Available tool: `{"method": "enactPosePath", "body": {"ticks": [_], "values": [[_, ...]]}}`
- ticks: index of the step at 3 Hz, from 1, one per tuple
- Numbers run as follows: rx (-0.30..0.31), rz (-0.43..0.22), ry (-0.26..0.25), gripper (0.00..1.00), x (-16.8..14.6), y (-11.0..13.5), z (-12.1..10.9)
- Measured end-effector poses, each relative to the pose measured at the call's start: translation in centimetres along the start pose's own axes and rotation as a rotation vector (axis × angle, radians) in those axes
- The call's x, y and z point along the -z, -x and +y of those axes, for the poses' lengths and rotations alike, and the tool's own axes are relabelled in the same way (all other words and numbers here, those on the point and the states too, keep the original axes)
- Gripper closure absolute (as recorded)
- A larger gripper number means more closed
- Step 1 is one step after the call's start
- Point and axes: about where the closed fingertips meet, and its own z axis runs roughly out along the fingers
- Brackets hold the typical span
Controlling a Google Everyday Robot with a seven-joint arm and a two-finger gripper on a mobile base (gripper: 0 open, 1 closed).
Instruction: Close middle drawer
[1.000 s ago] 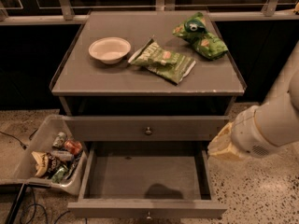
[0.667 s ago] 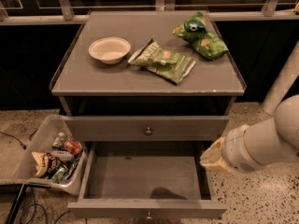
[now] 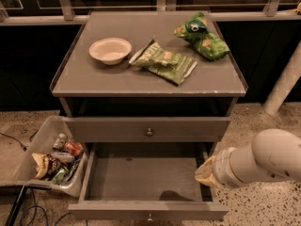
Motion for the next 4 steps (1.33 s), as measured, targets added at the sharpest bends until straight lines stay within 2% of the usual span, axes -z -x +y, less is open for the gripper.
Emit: {"method": "enactPosePath", "body": {"ticks": [1, 2, 3, 4], "values": [[0.016, 0.045, -0.016, 1.00, -0.2, -2.4, -1.6], [0.016, 0.045, -0.016, 1.00, -0.3, -2.4, -1.6], [0.010, 0.068, 0.009, 1.00, -2.0, -2.7, -0.7], [-0.013, 0.094, 0.037, 1.00, -5.0, -4.1, 0.9]]}}
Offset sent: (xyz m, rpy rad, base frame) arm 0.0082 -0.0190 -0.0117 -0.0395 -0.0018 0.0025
